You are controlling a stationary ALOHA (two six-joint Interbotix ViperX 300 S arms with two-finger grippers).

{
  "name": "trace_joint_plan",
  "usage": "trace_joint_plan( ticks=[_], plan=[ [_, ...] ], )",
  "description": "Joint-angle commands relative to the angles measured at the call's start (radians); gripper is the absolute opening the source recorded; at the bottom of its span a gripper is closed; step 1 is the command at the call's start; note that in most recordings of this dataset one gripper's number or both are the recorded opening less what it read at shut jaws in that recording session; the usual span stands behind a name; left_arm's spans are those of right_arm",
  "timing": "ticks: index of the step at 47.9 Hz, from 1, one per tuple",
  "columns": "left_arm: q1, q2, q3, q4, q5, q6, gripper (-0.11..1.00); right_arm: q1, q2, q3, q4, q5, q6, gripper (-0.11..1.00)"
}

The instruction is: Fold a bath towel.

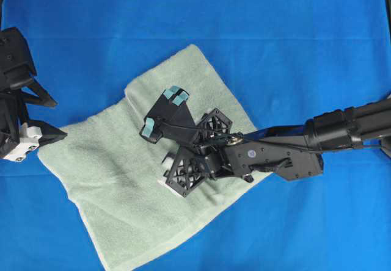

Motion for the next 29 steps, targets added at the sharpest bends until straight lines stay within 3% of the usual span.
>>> trace_joint_plan(
  ticks=[1,3,11,18,24,29],
  plan=[
    [-0.003,0.002,-0.015,0.003,-0.006,0.002,0.86,0.011,-0.031,-0.017,-0.005,0.000,-0.003,0.64],
    [-0.003,0.002,-0.015,0.003,-0.006,0.003,0.86,0.015,-0.041,-0.018,-0.006,0.000,-0.005,0.69],
    [-0.005,-0.002,-0.015,0.003,-0.006,0.026,0.86,0.032,-0.117,-0.005,-0.041,0.038,-0.006,0.67],
    [-0.051,0.002,-0.017,0.005,-0.015,0.138,0.86,0.037,-0.206,0.055,-0.067,0.118,-0.008,0.67],
    [-0.150,0.008,-0.017,0.006,-0.058,0.373,0.85,0.026,-0.288,0.150,-0.080,0.129,-0.006,0.67],
    [-0.232,0.014,-0.015,0.006,-0.103,0.657,0.85,0.015,-0.339,0.216,-0.080,0.110,-0.006,0.67]
  ],
)
